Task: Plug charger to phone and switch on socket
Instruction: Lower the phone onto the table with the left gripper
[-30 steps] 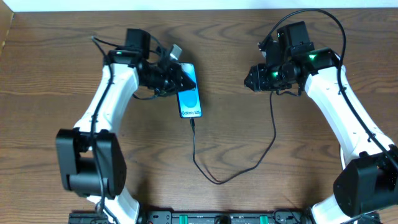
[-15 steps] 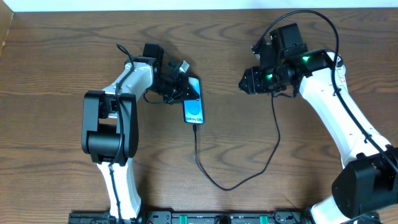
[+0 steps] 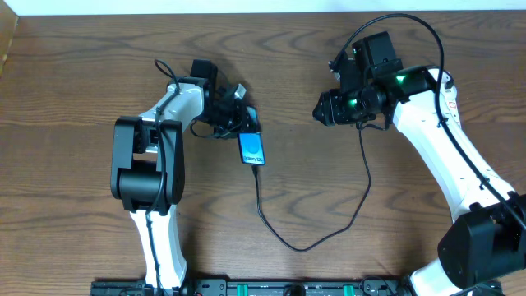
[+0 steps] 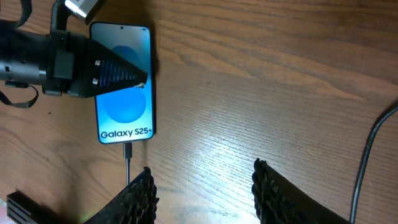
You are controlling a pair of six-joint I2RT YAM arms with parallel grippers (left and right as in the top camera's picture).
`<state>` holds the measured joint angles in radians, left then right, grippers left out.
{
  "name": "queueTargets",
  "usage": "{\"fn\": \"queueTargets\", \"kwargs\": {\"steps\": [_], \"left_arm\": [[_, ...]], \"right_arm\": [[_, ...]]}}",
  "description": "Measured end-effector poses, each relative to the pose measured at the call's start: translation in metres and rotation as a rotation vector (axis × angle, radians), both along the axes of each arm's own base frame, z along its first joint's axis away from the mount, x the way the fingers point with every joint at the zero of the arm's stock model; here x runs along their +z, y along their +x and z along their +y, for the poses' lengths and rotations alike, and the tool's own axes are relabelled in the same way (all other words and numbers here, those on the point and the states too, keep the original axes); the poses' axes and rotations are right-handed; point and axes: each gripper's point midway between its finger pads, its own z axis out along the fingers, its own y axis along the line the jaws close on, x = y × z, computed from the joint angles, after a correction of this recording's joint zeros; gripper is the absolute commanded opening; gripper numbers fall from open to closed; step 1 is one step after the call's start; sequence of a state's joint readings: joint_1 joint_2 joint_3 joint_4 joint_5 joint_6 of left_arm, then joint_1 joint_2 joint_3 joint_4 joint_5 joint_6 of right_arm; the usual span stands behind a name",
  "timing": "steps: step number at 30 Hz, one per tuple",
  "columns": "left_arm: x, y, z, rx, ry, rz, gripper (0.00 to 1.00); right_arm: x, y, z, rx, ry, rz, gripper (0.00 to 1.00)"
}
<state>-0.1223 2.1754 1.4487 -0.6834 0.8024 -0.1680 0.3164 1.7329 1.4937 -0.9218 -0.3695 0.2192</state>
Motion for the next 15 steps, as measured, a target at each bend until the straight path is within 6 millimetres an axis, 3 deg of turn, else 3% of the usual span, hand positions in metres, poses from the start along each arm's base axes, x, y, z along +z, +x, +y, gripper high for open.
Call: {"fn": "queueTargets", "kwargs": {"steps": [8, 12, 15], "left_arm": [[-0.003, -0.001, 0.004, 0.014, 0.036, 0.018, 0.34], [-0.003, 0.001, 0.010, 0.014, 0.095, 0.011, 0.52], [-0.001, 0.003, 0.011, 0.017, 0.105, 0.001, 0.57]], "right_arm": [[0.000, 0.000, 0.000, -0.003, 0.000, 0.003, 0.49], [0.000, 0.000, 0.000, -0.004, 0.000, 0.004, 0.50], [0.000, 0.000, 0.000, -0.004, 0.000, 0.004, 0.51]]}}
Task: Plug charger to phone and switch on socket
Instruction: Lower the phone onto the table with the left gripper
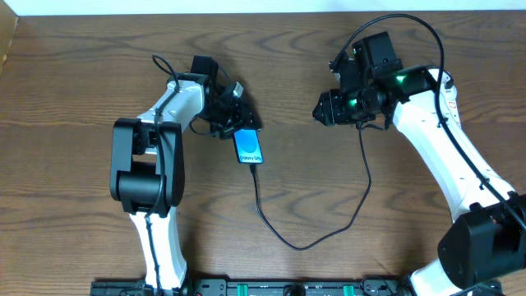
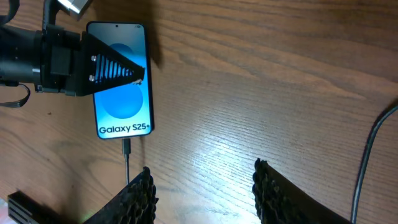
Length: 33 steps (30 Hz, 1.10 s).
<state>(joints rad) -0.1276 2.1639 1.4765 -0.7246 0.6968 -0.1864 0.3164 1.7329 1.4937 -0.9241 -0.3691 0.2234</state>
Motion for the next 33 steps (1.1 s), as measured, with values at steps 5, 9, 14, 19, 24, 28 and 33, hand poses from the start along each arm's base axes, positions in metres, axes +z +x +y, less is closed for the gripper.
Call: {"fn": "queueTargets", "kwargs": {"steps": [5, 9, 14, 19, 24, 28, 33], "left_arm": [[0.000, 0.004, 0.006, 0.002, 0.047, -0.021, 0.66], [0.000, 0.009, 0.017, 0.009, 0.124, -0.051, 0.67], [-0.002, 0.014, 0.032, 0.020, 0.224, -0.077, 0.67], [-0.003, 0.017, 0.041, 0.029, 0.273, -0.087, 0.67], [0.004, 0.013, 0.072, 0.078, 0.335, -0.044, 0.67], [0.081, 0.027, 0.111, 0.196, 0.353, -0.211, 0.90], [0.238, 0.017, 0.141, 0.347, 0.347, -0.591, 0.96]], "right_arm": [[0.000, 0.000, 0.000, 0.000, 0.000, 0.000, 0.51], [0.000, 0.000, -0.001, -0.002, -0.004, 0.001, 0.52], [-0.002, -0.001, -0.004, -0.009, -0.021, 0.004, 0.52], [-0.003, -0.001, -0.007, -0.014, -0.038, 0.004, 0.55], [-0.004, 0.000, -0.008, -0.017, -0.049, 0.002, 0.55], [-0.004, 0.000, -0.009, -0.014, -0.052, -0.001, 0.55], [-0.002, 0.004, -0.007, -0.013, -0.046, -0.022, 0.55]]}}
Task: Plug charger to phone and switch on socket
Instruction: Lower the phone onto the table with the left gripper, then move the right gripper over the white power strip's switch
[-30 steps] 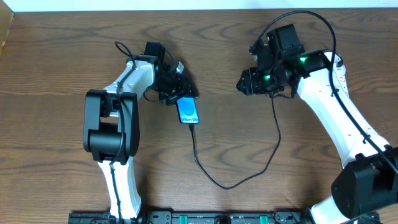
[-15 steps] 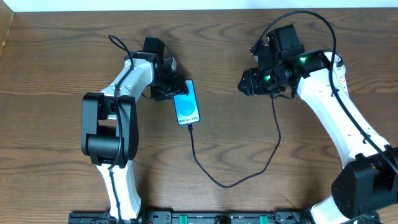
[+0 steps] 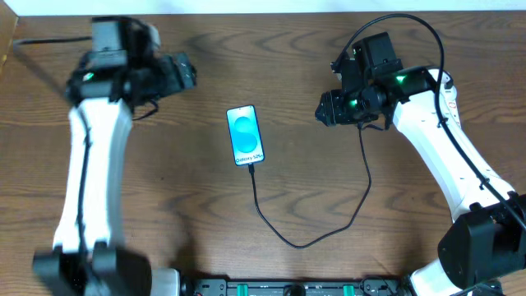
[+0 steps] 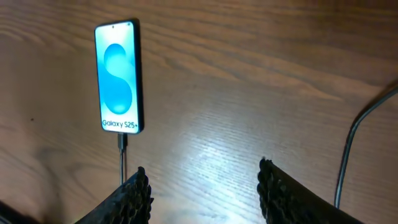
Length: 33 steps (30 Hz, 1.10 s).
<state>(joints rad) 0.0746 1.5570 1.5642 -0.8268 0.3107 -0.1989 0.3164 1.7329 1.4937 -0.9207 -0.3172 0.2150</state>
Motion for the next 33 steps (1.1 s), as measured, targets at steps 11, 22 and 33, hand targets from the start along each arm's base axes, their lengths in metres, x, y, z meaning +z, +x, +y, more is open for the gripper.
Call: {"fn": "queueTargets", "kwargs": {"steps": [11, 22, 33], "left_arm": [[0.042, -0.018, 0.001, 0.005, 0.010, -0.107, 0.97], [0.042, -0.018, 0.001, 0.005, 0.010, -0.107, 0.97], [0.042, -0.018, 0.001, 0.006, 0.010, -0.107, 0.97]], "right_arm": [[0.000, -0.001, 0.000, 0.000, -0.001, 0.003, 0.55], [-0.001, -0.001, -0.002, 0.001, -0.010, 0.004, 0.59], [-0.006, -0.008, -0.008, -0.012, -0.042, 0.036, 0.03]]}}
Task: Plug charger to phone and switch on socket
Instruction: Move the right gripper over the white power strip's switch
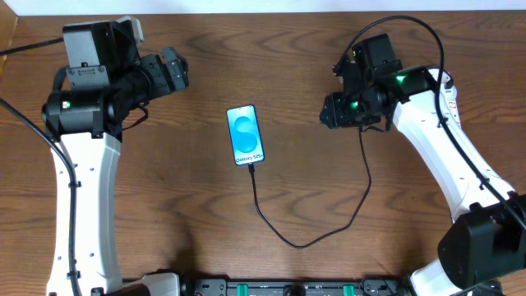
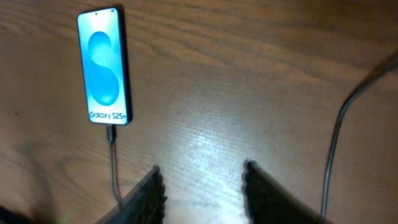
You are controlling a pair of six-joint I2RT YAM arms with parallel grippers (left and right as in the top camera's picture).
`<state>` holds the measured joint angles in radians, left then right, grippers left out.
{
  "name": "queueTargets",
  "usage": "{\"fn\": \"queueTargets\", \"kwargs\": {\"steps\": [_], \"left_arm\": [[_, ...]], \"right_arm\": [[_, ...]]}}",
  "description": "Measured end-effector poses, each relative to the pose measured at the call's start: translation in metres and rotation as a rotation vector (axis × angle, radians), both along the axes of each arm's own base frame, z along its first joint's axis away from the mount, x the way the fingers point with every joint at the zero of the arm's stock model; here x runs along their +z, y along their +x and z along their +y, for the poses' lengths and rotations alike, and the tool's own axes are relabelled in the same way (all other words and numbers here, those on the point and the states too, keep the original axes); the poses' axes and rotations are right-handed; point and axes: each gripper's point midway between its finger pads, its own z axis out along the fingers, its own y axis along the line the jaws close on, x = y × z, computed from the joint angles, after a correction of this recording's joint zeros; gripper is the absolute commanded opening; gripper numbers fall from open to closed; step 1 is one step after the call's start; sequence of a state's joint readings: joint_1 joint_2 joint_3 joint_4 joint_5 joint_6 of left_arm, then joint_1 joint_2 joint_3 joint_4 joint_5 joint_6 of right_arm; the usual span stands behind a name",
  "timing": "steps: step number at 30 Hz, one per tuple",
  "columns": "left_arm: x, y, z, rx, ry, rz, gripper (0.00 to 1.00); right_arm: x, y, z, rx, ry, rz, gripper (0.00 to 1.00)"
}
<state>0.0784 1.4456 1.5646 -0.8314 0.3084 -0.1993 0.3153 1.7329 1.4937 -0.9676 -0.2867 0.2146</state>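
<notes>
The phone (image 1: 246, 134) lies face up mid-table, its blue screen lit and reading "Galaxy S25+" (image 2: 104, 74). A dark charger cable (image 1: 296, 243) is plugged into its near end, loops toward the front edge and rises under my right arm; it also shows as cable (image 2: 113, 163). My right gripper (image 2: 202, 186) hovers open over bare wood to the phone's right, nothing between its fingers (image 2: 149, 198). My left gripper (image 1: 174, 72) is raised at the far left, well away from the phone. No socket or switch shows in either view.
The wooden table (image 1: 164, 205) carries only the phone and cable. A second stretch of cable (image 2: 339, 130) runs past the right finger. The left arm (image 1: 82, 164) stands along the left side, and a black rail (image 1: 279, 288) lines the front edge.
The phone and its cable lie where they were. My left arm has changed pose at the far left. My right gripper has shifted a little and stays open.
At first my left gripper rested on the phone's far end, the phone lying tilted with the cable plugged in. Then the phone had been nudged slightly leftward. Later the left arm was away at the far left, and the phone lay straighter and farther back, as now.
</notes>
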Motion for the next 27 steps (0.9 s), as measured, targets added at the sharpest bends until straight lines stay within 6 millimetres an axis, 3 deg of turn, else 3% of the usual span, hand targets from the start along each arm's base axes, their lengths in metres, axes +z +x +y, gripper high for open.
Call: {"fn": "queueTargets", "kwargs": {"steps": [5, 14, 18, 20, 23, 27], "left_arm": [[0.000, 0.000, 0.000, 0.000, 0.001, 0.000, 0.97], [0.000, 0.000, 0.000, 0.000, 0.001, 0.000, 0.97], [0.000, 0.000, 0.000, 0.000, 0.001, 0.000, 0.97], [0.000, 0.000, 0.000, 0.000, 0.000, 0.001, 0.97], [0.000, 0.000, 0.000, 0.000, 0.000, 0.001, 0.97], [0.000, 0.000, 0.000, 0.000, 0.001, 0.000, 0.98]], "right_arm": [[0.001, 0.005, -0.008, -0.035, 0.016, 0.006, 0.01], [0.026, 0.037, -0.079, -0.222, 0.085, -0.026, 0.01], [0.048, 0.043, -0.135, -0.360, 0.078, -0.032, 0.01], [0.058, 0.046, -0.173, -0.454, 0.054, -0.051, 0.01], [0.063, 0.047, -0.222, -0.572, 0.036, -0.079, 0.01], [0.063, 0.043, -0.274, -0.692, 0.019, -0.103, 0.01]]}}
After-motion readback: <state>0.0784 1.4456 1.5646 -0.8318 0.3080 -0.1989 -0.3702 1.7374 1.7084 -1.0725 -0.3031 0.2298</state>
